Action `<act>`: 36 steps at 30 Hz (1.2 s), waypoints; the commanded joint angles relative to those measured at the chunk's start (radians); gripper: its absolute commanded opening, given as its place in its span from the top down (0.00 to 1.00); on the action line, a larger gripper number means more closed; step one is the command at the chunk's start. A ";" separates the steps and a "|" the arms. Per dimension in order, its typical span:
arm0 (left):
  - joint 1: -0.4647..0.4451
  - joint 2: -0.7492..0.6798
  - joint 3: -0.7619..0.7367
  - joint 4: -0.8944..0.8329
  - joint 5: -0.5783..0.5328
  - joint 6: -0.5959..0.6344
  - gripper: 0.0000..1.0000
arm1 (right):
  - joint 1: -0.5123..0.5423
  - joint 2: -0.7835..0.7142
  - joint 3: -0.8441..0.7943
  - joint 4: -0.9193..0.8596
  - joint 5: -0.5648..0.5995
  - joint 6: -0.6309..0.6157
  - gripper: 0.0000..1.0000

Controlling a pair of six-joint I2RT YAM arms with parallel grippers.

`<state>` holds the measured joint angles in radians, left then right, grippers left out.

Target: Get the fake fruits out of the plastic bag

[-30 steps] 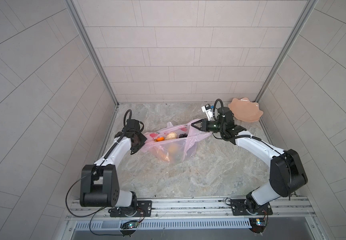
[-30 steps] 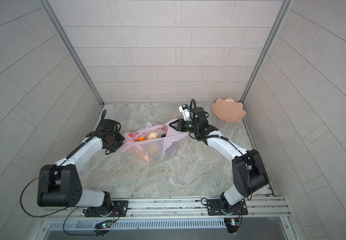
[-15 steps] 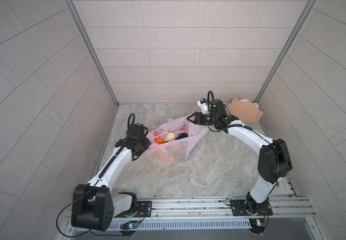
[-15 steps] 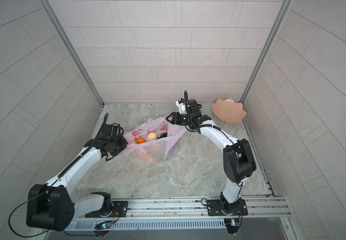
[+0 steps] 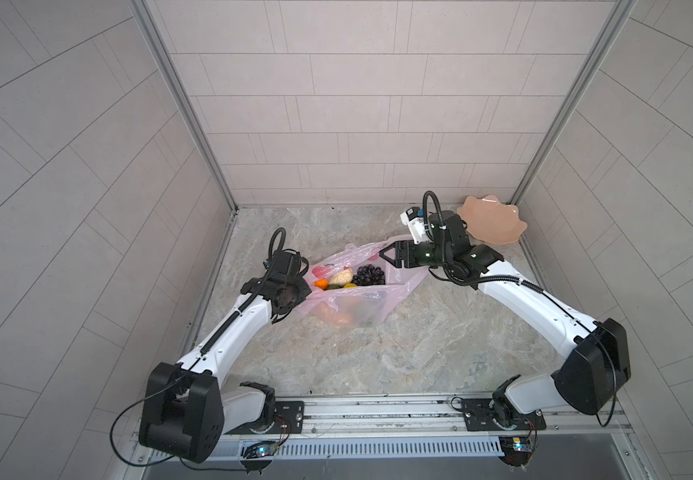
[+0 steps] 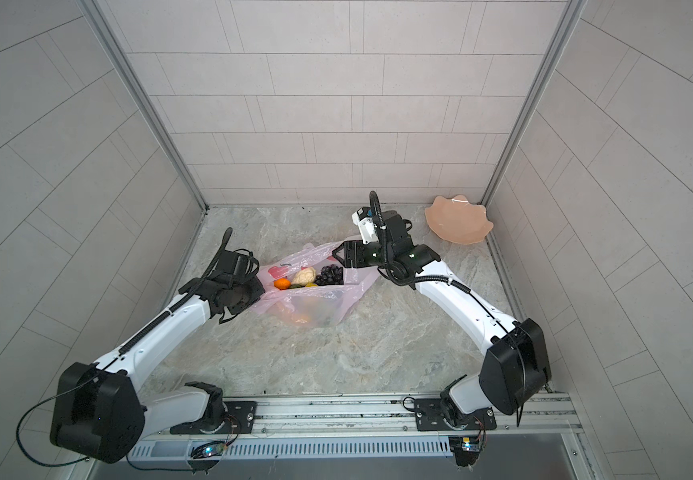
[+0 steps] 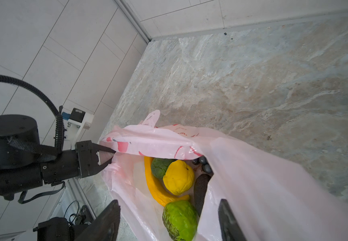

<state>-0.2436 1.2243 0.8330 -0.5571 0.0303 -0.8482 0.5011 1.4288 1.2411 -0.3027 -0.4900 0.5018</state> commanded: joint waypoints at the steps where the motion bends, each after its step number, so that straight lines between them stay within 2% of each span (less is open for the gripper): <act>1: -0.008 -0.033 0.013 -0.027 -0.045 0.007 1.00 | 0.021 -0.003 -0.026 0.027 0.032 -0.009 0.28; 5: -0.008 -0.022 0.025 -0.025 -0.031 0.016 1.00 | 0.074 0.062 -0.039 0.140 -0.047 0.013 0.29; 11: -0.011 0.005 0.046 -0.050 -0.032 0.042 1.00 | 0.177 0.063 0.058 0.049 0.064 -0.030 0.29; 13: -0.011 0.009 0.048 -0.060 -0.038 0.050 1.00 | 0.197 0.029 0.089 -0.043 0.142 -0.045 0.28; 16: -0.011 0.001 0.037 -0.056 -0.036 0.052 1.00 | 0.235 -0.056 0.072 -0.159 0.347 -0.035 0.27; 20: -0.013 -0.016 0.019 -0.050 -0.029 0.053 1.00 | 0.235 -0.139 0.001 -0.319 0.615 0.086 0.26; 23: -0.017 -0.035 0.000 -0.046 -0.017 0.052 1.00 | 0.236 -0.185 -0.089 -0.326 0.729 0.180 0.25; 27: -0.031 -0.058 -0.024 -0.047 -0.006 0.049 1.00 | 0.230 -0.180 -0.187 -0.211 0.755 0.233 0.23; 31: -0.047 -0.081 -0.045 -0.053 -0.003 0.046 1.00 | 0.215 -0.080 -0.126 -0.222 0.747 0.237 0.23; 36: -0.054 -0.097 -0.067 -0.056 -0.006 0.046 1.00 | 0.214 0.025 -0.065 -0.248 0.715 0.198 0.31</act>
<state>-0.2909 1.1461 0.7807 -0.5930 0.0269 -0.8116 0.7151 1.4403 1.1568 -0.5312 0.2108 0.6968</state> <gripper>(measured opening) 0.045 0.702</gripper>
